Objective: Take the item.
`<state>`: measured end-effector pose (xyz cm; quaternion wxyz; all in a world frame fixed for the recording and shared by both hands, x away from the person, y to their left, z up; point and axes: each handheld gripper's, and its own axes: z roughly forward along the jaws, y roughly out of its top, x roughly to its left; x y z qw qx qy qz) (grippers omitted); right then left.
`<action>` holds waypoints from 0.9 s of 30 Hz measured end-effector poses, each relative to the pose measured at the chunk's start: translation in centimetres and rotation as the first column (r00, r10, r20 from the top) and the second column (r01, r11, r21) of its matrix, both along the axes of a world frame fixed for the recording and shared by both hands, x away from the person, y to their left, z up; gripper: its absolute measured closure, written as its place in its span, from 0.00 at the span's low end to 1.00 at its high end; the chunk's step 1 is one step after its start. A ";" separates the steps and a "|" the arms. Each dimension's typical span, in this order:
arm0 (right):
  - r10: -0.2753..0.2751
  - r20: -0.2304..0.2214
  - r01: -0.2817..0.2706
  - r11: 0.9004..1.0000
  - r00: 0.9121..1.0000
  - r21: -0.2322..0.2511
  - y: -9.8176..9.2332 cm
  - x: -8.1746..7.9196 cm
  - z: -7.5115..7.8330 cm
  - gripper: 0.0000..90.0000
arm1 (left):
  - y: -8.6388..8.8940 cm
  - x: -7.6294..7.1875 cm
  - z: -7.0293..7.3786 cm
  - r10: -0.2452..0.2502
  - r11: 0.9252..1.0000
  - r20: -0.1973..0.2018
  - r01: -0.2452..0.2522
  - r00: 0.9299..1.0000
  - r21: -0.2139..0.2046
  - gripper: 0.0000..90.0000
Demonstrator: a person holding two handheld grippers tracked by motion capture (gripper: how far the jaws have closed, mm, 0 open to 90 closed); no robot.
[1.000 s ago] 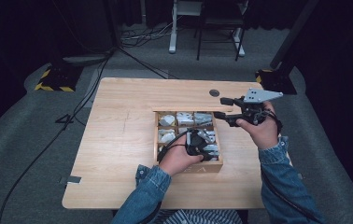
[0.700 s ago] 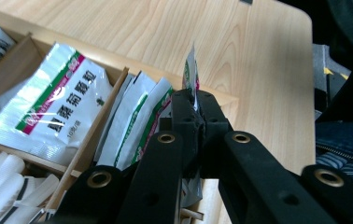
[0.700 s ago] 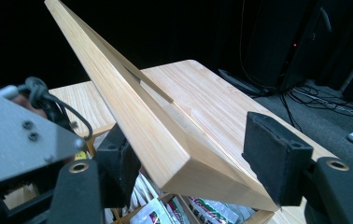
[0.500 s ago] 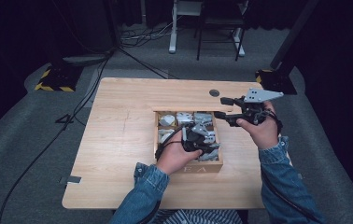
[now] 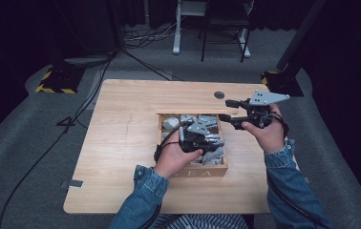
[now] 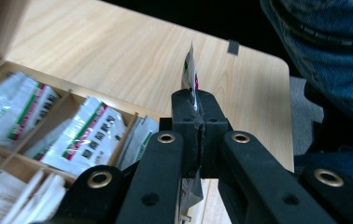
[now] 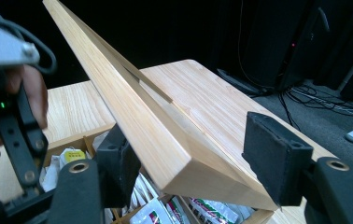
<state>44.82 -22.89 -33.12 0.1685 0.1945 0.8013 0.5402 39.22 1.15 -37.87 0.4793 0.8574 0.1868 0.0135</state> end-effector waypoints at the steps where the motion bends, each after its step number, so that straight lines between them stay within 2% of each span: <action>1: 0.000 0.000 0.000 1.000 1.000 0.000 0.0 0.0 0.0 0.43 | 0.2 0.0 0.1 0.006 1.000 0.002 -0.006 1.000 -0.011 0.98; 18: -0.006 0.000 0.006 1.000 1.000 -0.002 0.2 0.2 0.1 0.43 | 3.5 -1.1 1.8 0.047 0.997 0.031 -0.045 0.998 -0.062 0.98; 27: 0.008 0.003 -0.008 1.000 1.000 -0.002 0.7 0.5 0.3 0.43 | 6.3 -1.8 2.3 0.117 0.991 0.042 -0.114 0.992 -0.069 0.98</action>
